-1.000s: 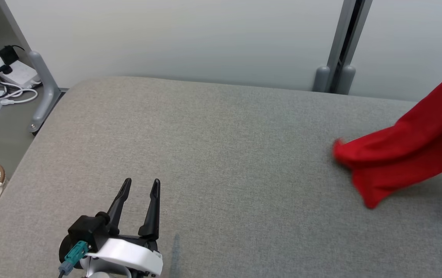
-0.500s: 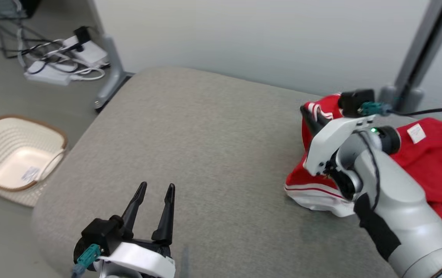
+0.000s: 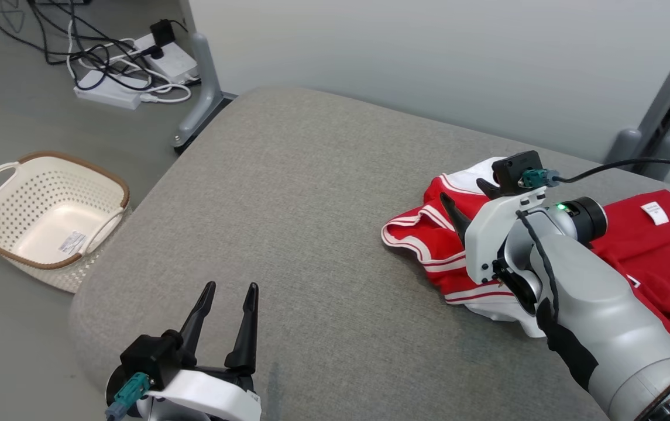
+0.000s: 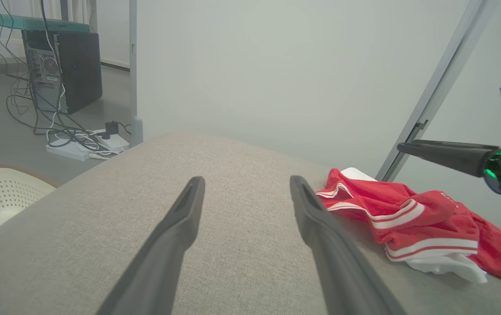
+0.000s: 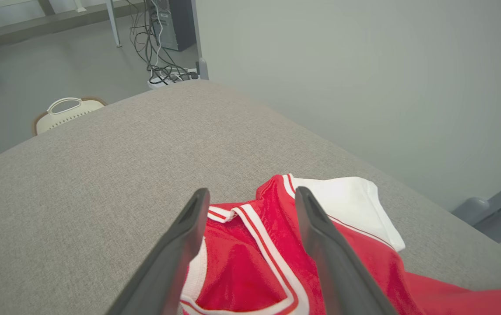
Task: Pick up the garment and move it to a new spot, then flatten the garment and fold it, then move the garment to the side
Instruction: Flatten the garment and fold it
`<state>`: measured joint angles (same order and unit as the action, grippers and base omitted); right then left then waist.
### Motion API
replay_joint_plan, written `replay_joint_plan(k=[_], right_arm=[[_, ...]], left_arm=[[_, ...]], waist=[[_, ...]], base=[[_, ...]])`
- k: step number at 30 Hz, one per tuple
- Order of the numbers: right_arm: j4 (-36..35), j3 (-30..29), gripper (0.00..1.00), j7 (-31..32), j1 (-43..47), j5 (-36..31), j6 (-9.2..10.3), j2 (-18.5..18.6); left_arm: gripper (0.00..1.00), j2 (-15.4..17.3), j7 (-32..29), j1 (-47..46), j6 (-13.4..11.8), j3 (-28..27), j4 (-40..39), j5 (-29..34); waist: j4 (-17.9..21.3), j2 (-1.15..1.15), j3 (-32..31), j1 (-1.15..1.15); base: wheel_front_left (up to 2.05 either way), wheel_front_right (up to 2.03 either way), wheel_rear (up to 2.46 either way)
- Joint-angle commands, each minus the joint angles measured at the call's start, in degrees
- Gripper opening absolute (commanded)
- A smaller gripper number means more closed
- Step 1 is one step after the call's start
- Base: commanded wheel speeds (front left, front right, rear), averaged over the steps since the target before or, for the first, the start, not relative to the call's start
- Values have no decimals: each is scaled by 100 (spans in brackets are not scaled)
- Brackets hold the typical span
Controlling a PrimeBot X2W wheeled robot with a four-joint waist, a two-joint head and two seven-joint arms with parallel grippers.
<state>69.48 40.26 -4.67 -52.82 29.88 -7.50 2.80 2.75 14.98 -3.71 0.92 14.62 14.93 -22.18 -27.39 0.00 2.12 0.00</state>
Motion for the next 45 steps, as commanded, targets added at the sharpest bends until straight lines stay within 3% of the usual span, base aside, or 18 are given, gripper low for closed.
replay_joint_plan(k=[1, 8, 15, 18, 22, 26, 31, 39, 45], right_arm=[[4, 12, 100, -57, -48, 44, 2, 27], [-225, 51, 100, -619, 19, 404, 2, 154], [-738, -188, 100, -1048, 433, 812, 2, 750], [-1517, -850, 100, -1063, 881, 950, 2, 1289], [-2327, -1715, 100, -1050, 1684, 718, 1, 1608], [-3036, -2726, 100, -1050, 2537, 499, 1, 1554], [-3747, -3416, 100, -1052, 3288, 42, 1, 1222], [-3989, -3643, 100, -1052, 3601, 74, 1, 907], [-3917, -3541, 100, -1052, 3494, 90, 1, 863]], left_arm=[[100, 28, 15, -26, 23, -32, -4, 37], [100, 27, 15, -132, 69, -130, -126, 91], [100, 27, 16, -166, 73, -128, -204, 131], [100, 27, 16, -218, 34, -112, -242, 31], [100, 28, 16, -245, 72, -48, -215, 84], [100, 31, 16, -182, 23, -23, -198, 121], [100, 27, 16, -140, 64, -12, -135, 215], [100, 27, 16, -282, 94, 388, 94, 492], [100, 33, 16, -757, 95, 1131, 1256, 691]], waist=[[165, 0, -73, 0], [949, 0, -218, 0], [1647, 0, -321, 0], [1944, 0, -292, 0], [2162, 0, -265, 0], [2345, 0, -257, 0], [2511, 0, -231, 0], [2781, 0, -141, 0], [3066, 0, 92, 0]], base=[[0, 0, 0], [0, 0, 0], [0, 0, 0], [0, 0, 0], [0, 0, 0], [0, 0, 0], [0, 0, 0], [0, 0, 0], [0, 0, 0]])
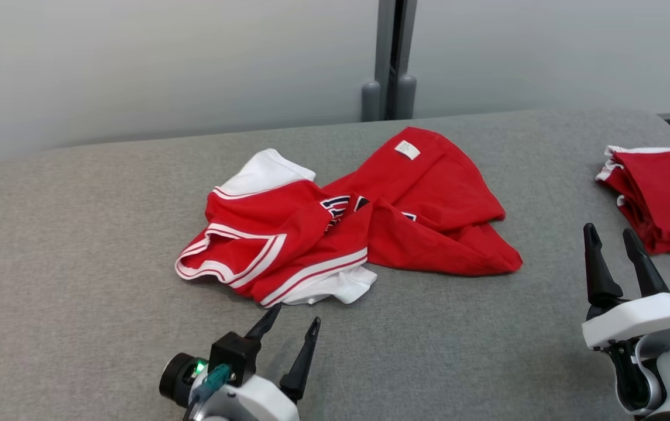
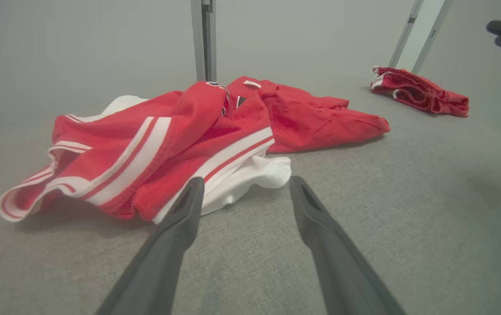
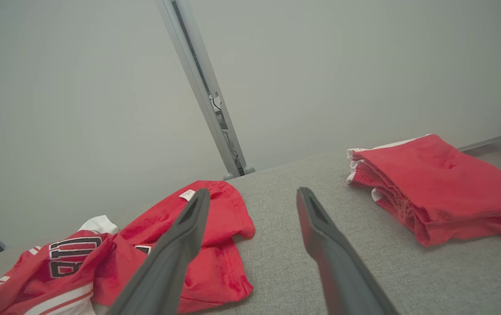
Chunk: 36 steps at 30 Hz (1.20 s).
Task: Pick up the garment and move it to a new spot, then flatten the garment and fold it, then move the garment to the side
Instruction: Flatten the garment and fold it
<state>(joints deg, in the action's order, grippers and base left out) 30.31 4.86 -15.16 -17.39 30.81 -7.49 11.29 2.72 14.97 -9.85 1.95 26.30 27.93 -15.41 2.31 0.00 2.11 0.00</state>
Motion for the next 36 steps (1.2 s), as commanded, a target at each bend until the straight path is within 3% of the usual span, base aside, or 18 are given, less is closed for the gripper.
replay_joint_plan(k=[1, 9, 15, 26, 27, 28, 29, 36], right_arm=[[-2, -9, 100, -5, -66, -2, 0, 11], [-64, -62, 100, -4, -215, 34, 0, -10], [-105, -110, 100, -4, -274, 29, 0, -14], [-157, -147, 100, -4, -294, -78, 0, -65], [-156, -149, 100, -4, -294, -74, 0, -68], [-153, -154, 100, -4, -291, -90, 0, -70], [-151, -161, 100, -4, -287, -108, 0, -73], [-76, -217, 100, -4, -184, -199, 0, -84]], left_arm=[[100, 35, 18, -250, -28, 70, 171, -86], [100, 33, 18, -1155, -90, 703, 1551, -1067], [100, 35, -4, -1605, -309, 1139, 2214, -1860], [100, 36, 14, -2114, -539, 1755, 2605, -2775], [76, 36, 16, -2140, -522, 1788, 2605, -2824], [32, 36, 17, -2164, -492, 1796, 2579, -2880], [0, 36, 18, -2183, -476, 1799, 2553, -2913], [0, 33, 20, -2083, -440, 1793, 2441, -2836]], waist=[[146, 0, 145, 0], [544, 0, 520, 0], [697, 0, 645, 0], [717, 0, 788, 0], [712, 0, 792, 0], [705, 0, 794, 0], [695, 0, 794, 0], [516, 0, 629, 0]], base=[[0, 0, 0], [0, 0, 0], [0, 0, 0], [0, 0, 0], [0, 0, 0], [0, 0, 0], [0, 0, 0], [0, 0, 0]])
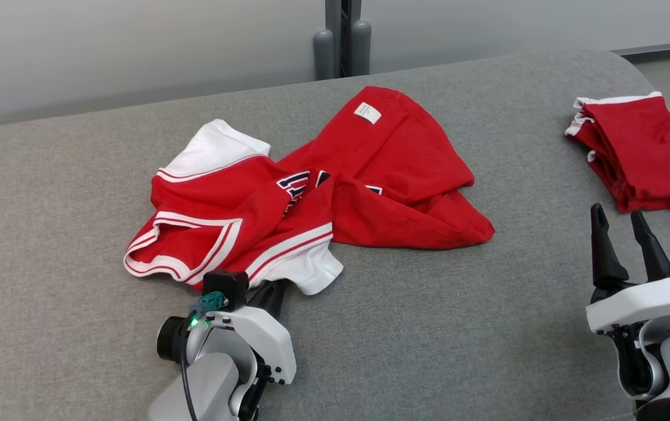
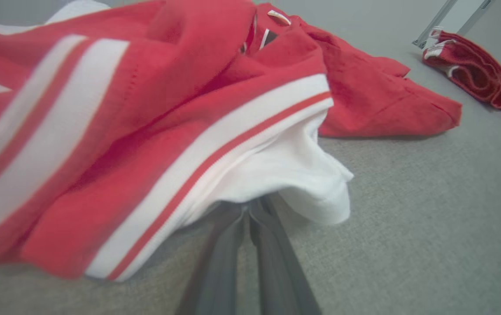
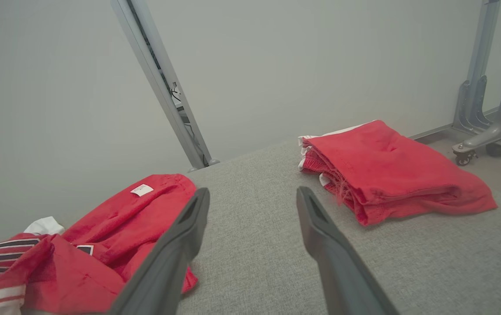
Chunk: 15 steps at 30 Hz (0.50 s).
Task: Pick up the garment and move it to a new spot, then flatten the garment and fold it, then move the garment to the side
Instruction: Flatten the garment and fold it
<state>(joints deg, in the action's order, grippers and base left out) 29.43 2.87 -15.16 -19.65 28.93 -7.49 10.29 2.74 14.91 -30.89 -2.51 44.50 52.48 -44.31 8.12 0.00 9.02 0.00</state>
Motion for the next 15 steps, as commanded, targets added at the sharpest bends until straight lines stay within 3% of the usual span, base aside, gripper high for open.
replay_joint_plan(k=[1, 6, 15], right_arm=[[13, -43, 100, -4, 57, -14, 0, 14], [25, -128, 100, -4, 143, -30, 0, -33], [148, -184, 100, -4, 349, -111, 0, -216]], left_arm=[[0, 31, 25, 56, -13, -64, -38, 115], [0, 97, 27, 148, -61, -355, -237, 480], [0, 725, 27, 449, 62, -1017, -1116, 1292]], waist=[[-118, 0, -105, 0], [-360, 0, -294, 0], [-994, 0, -746, 0]], base=[[0, 0, 0], [0, 0, 0], [0, 0, 0]])
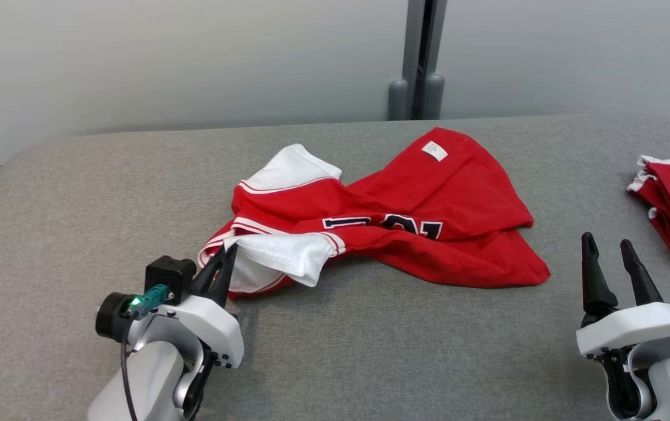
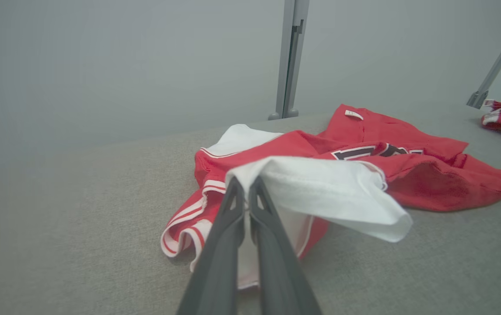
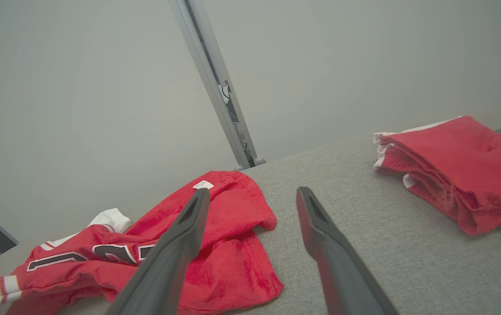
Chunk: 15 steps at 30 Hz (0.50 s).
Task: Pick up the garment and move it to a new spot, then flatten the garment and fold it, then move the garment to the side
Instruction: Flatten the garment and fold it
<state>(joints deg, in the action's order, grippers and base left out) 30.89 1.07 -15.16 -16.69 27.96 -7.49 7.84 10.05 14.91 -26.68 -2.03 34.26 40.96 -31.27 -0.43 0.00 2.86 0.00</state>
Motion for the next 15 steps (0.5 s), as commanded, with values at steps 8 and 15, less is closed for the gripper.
replay_joint_plan(k=[8, 15], right_arm=[[107, -164, 100, -4, 212, -131, 0, -95], [236, -266, 100, -4, 218, -243, 0, -183]], left_arm=[[0, 546, 27, 364, -151, -488, -937, 352], [0, 847, -601, 1017, 96, -80, -1198, 433]], waist=[[-606, 0, -331, 0], [-779, 0, -399, 0]], base=[[0, 0, 0], [0, 0, 0]])
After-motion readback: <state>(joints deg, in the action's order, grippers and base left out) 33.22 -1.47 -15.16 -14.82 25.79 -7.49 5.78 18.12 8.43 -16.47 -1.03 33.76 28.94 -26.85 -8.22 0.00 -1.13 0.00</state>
